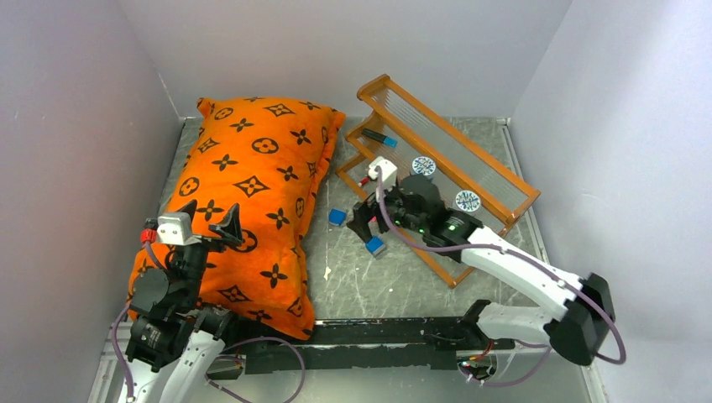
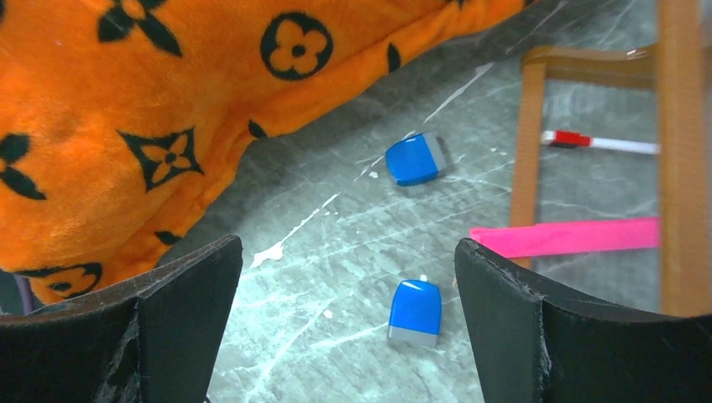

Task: Remove the pillowcase from the pillow
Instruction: Move the distractor to the center of the board.

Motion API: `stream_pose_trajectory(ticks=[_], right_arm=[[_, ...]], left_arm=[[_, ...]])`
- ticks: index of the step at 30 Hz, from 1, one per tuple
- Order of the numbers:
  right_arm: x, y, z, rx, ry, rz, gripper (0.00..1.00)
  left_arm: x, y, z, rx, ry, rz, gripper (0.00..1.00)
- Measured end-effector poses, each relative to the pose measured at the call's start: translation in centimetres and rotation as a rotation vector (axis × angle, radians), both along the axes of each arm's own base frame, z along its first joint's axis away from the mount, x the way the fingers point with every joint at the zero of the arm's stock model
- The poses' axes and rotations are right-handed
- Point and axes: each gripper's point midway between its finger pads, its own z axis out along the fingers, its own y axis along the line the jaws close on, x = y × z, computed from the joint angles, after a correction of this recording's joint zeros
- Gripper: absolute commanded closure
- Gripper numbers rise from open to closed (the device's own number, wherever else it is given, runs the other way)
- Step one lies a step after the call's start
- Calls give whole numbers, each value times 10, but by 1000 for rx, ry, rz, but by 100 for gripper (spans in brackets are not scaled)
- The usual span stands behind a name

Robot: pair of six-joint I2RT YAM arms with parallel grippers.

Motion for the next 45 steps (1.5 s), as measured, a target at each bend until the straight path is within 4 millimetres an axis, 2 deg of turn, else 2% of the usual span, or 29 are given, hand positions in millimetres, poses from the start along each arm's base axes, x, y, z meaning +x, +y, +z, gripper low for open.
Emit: stream_pose_trajectory(ticks=[3,6,13,17,22,27,34,41,45], right_arm=[[6,17,-27,-42,43,17,0],[11,28,-64,-105,105,25,0],[17,36,-149,-263,262,29,0],[21,40,-180,-321,316,30,0],[28,38,-205,-380,340,10,0],[49,34,-210,-423,299,-40,0],[79,2,-212,-452,282,-145,0],[89,-9,-212,-457,281,-156,0],[103,-27,-212,-455,286,-203,0]], left_arm=[[0,0,0,0,1,0,3],[0,0,0,1,1,0,3],[0,0,-1,2,4,0,3],[0,0,-1,2,4,-1,3],[0,-2,-1,2,4,-9,3],[0,-3,-1,3,4,-17,3],[0,-4,-1,4,4,-22,3],[0,-6,-2,5,6,-27,3],[0,-6,-2,5,6,-27,3]])
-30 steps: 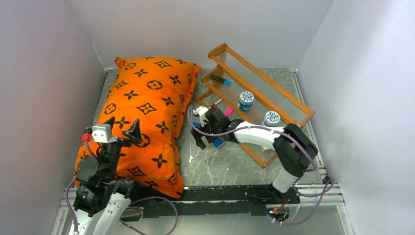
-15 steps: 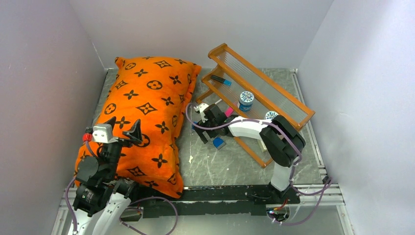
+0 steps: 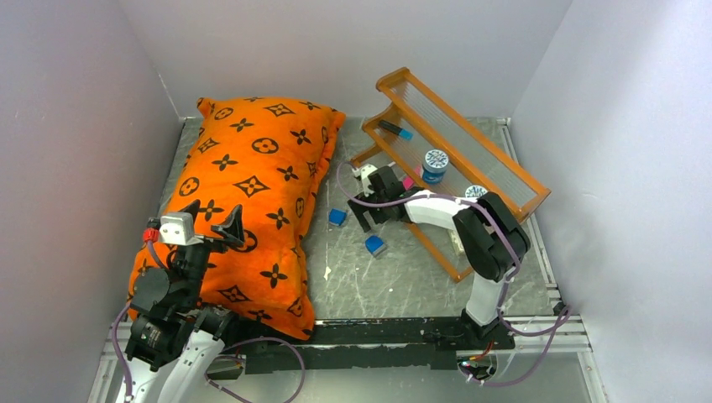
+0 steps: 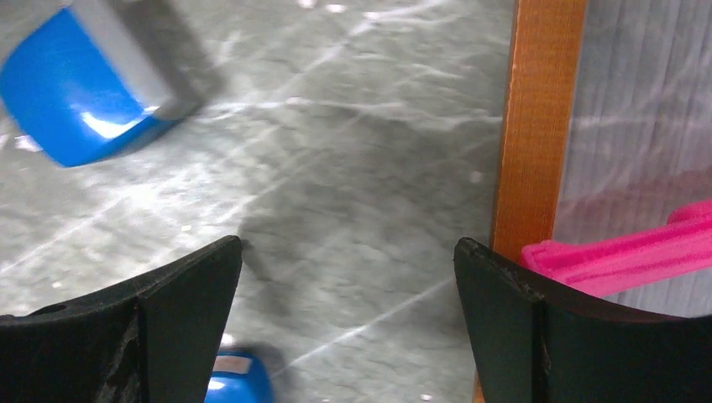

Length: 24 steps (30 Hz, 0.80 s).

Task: Remove the pillowcase from the pillow
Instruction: Move the distractor to the center of the board.

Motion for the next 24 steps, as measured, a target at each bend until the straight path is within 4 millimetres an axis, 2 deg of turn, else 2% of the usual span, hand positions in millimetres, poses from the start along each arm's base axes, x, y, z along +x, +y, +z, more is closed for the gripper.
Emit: stream_pose_trajectory(ticks=[5,17,24], right_arm=[[24,-32,2,-32,-30,-79,0],[66,-83,5,-72,-77,-218,0],[88,-129,8,-108,-104,-325,0]], left_arm=[[0,-1,-1,1,2,-3,3],[0,-2,-1,1,2,-10,3],[0,-3,-1,1,2,-13,3]])
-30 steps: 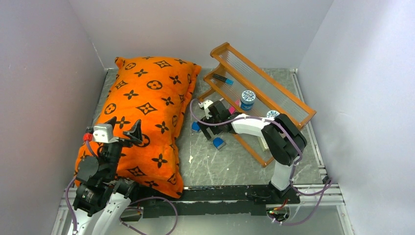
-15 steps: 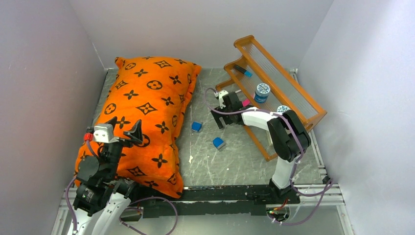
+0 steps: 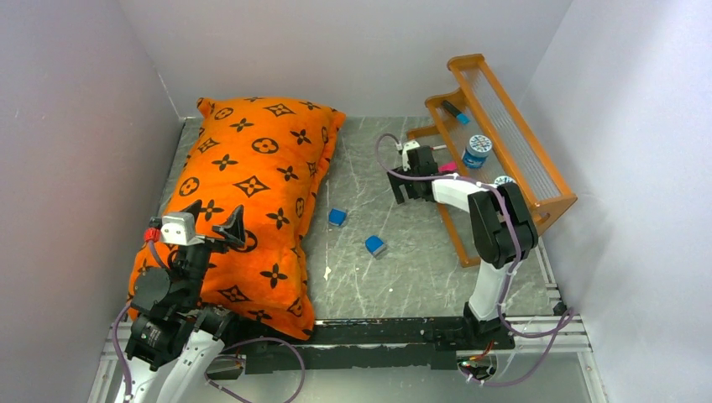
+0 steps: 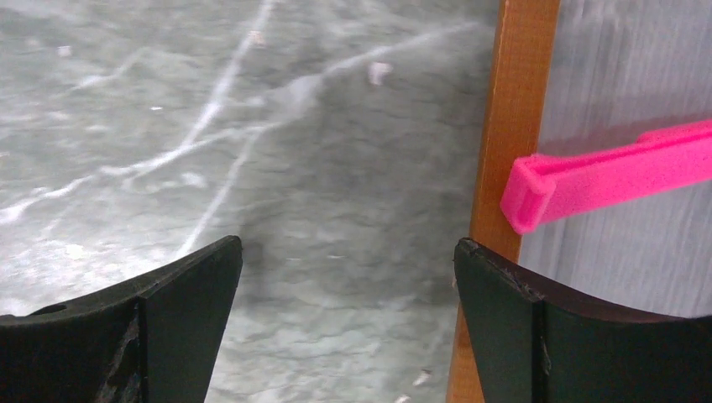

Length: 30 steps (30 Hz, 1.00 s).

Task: Remove the pillowcase from the pillow
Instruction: Move the distractor to the center of the board.

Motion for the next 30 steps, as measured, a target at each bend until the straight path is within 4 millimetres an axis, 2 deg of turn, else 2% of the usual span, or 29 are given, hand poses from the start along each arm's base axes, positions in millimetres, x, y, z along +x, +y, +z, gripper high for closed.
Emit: stream_pose_trajectory(ticks=[5,11,21,26,30], right_arm=[[8,-29,1,-29,-15,-69,0],[15,-45,3,-52,-35,-113,0],[19,-97,7,-139,-54,-252,0],[18,-108,7,-138,-52,-287,0],[18,-103,7,-113,-48,-269,0]], left_arm=[[0,-1,0,0,0,-4,3],[1,-2,-2,3,6,-9,3],[5,-5,-6,11,24,-14,3],[6,-6,-9,15,32,-18,3],[6,-7,-9,15,32,-21,3]])
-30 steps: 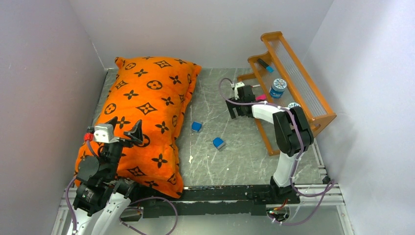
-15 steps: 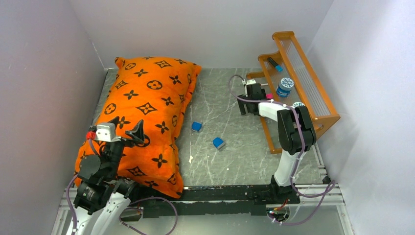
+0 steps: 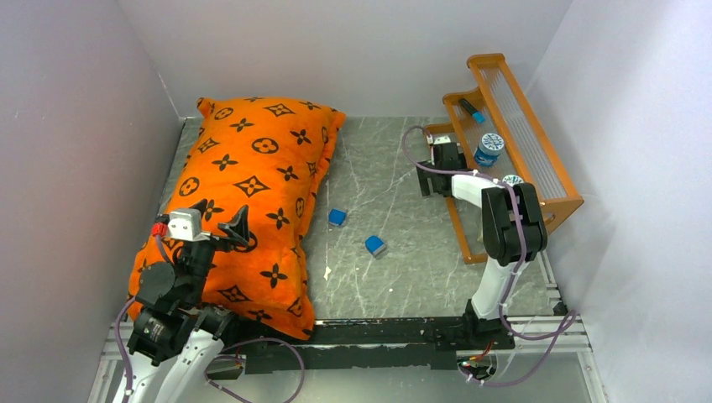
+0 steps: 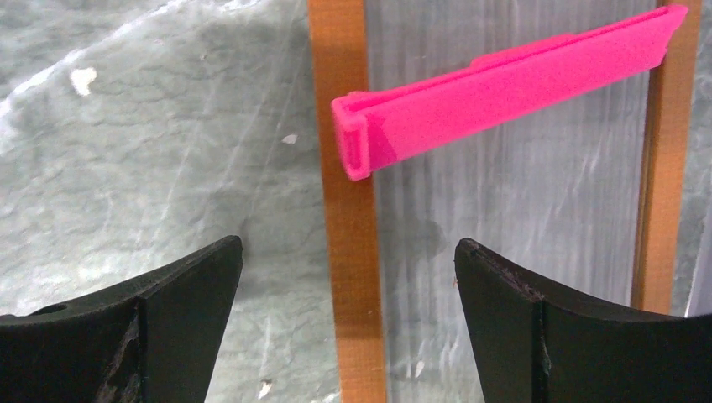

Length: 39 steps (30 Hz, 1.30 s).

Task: Remove the pillowcase from the pillow
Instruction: Move the distractor to the center of the board, then move the pillow to the center of the board.

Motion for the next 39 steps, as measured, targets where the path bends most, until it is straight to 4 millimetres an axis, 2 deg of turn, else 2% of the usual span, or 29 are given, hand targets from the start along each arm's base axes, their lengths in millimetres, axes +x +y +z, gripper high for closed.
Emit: stream_pose_trajectory(ticks=[3,6,11,15,20,24,26,30,35,39], right_arm=[[-6,12,4,39,1,35,0],[-9,31,16,67,-19,78,0],[-17,91,43,122,-72,211,0],[-33,137,51,193,-78,309,0],[-54,179,68,373,-96,379,0],[-73,220,93,575,-130,445,0],[-87,248,106,694,-139,495,0],[-123,298,119,909,-100,577,0],[-166,347,133,1116,-25,657,0],[-186,377,134,1225,30,685,0]], left_arm=[[0,-1,0,1,1,-4,3],[1,-2,-1,4,4,-9,3],[1,-3,-1,5,5,-15,3],[1,-3,-1,5,5,-16,3],[2,-4,-3,8,11,-16,3],[2,-5,-3,10,14,-19,3],[3,-5,-4,11,15,-21,3],[3,-6,-4,12,17,-23,3],[3,-6,-4,12,17,-24,3],[3,-6,-4,13,16,-26,3]])
